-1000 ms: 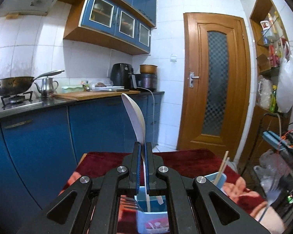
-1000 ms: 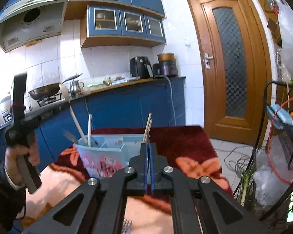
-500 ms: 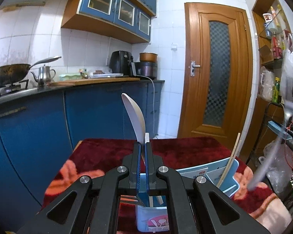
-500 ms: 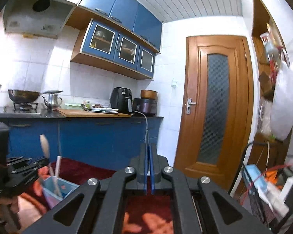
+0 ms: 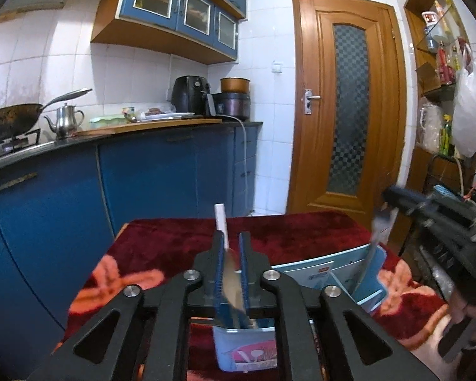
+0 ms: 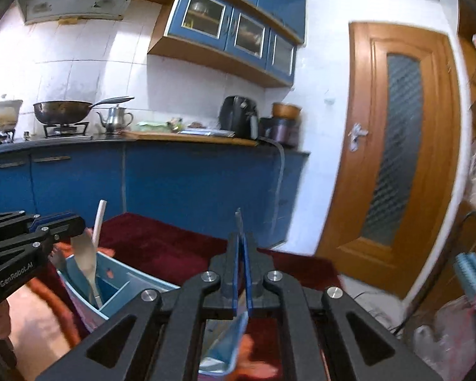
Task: Organize utensils
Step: 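Lower the spoon into the caddy with the left tool while the right tool drops the fork in, then move both open tools back over the remaining utensils on the blanket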
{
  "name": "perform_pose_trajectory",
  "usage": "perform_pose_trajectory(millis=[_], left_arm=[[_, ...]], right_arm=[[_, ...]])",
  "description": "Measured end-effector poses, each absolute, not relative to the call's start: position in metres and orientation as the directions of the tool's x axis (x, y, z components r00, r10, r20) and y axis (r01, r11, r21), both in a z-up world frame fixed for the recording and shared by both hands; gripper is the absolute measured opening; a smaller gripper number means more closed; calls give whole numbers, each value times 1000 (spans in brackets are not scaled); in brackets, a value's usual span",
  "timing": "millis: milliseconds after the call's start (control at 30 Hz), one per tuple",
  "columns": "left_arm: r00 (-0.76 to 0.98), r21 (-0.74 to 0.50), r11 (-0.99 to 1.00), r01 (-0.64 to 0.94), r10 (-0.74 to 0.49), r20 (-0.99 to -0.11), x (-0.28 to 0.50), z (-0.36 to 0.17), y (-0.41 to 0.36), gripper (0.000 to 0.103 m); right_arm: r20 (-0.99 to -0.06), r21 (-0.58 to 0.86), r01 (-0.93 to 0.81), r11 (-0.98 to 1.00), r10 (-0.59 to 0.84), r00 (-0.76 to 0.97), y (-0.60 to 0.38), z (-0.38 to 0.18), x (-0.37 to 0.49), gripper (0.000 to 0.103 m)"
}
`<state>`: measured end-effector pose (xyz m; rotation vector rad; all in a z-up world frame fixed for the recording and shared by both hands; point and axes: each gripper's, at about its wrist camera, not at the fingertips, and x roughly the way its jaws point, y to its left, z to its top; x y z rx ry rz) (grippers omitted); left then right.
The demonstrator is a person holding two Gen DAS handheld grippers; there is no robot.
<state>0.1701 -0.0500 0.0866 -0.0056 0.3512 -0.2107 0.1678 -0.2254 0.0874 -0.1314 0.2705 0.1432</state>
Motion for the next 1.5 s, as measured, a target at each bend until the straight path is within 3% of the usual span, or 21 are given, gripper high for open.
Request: perform_pose_trajectory(millis=[167,600,967,1233,1500], left_arm=[[900,-98,968,230,-250,-358,170,86,-48,13],[876,-105,945,309,-326,-355,126,116,-48,13],[854,-83,942,324,-329,-404,71,131,-53,13],[842,-88,949,304,-310,-441,46,125,-45,13],[814,-109,951,288,-304,-496,37,109,-41,13]], right_arm=[[-317,-11,-224,975,209,925,-228,81,173,7],[-224,20,-202,979,201,954,-227,117,111,19],[-287,46,-178,983,184,940,-220,123,49,23],[-371,140,-161,977,203,906,-229,110,27,24],[-419,218,-133,967,216,882,-246,90,9,32]])
